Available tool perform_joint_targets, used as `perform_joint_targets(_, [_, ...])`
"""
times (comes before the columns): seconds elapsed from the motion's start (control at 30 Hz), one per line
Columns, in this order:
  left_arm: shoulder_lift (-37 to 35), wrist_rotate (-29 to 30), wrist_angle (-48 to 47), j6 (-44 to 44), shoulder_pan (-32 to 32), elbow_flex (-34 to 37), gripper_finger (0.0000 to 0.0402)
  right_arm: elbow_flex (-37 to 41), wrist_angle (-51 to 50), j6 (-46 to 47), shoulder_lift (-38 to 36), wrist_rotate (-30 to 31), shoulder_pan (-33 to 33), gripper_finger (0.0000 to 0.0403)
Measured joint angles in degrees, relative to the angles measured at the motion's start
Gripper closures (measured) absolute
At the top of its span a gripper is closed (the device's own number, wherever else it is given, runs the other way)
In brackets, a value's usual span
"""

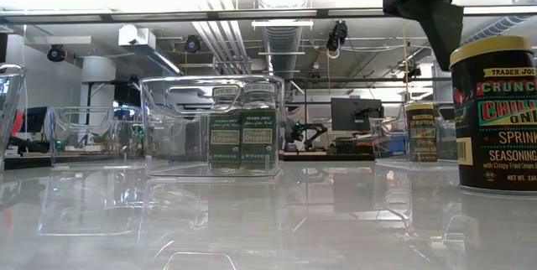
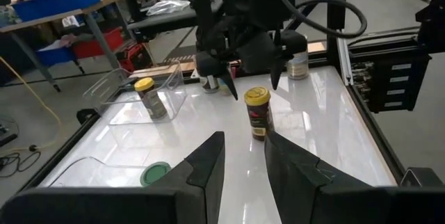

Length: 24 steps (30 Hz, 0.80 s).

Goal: Sort spices by type
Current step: Put the yellow seasoning bottle into the top right transparent bin

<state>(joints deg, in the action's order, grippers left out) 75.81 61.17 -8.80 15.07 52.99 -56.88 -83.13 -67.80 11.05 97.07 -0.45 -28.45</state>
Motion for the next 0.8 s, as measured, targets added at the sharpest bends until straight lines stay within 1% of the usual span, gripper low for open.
perform_joint_targets(0.27, [0.0,0.0,0.0,0.0,0.0,0.0,0.0313,0.0,1.0,-3.4,1.4,0.0,0.0,0.0056])
perform_joint_targets(0.53, [-0.1,0.0,-0.1,0.0,0.0,0.0,0.0313,0.0,1.1,-0.6,1.4,0.0,0.7,0.0082])
perform_joint_targets(0.8, [-0.1,0.0,-0.2,0.1,0.0,0.0,0.0313,0.0,1.5,-0.6,1.4,-0.2,0.6,0.0110])
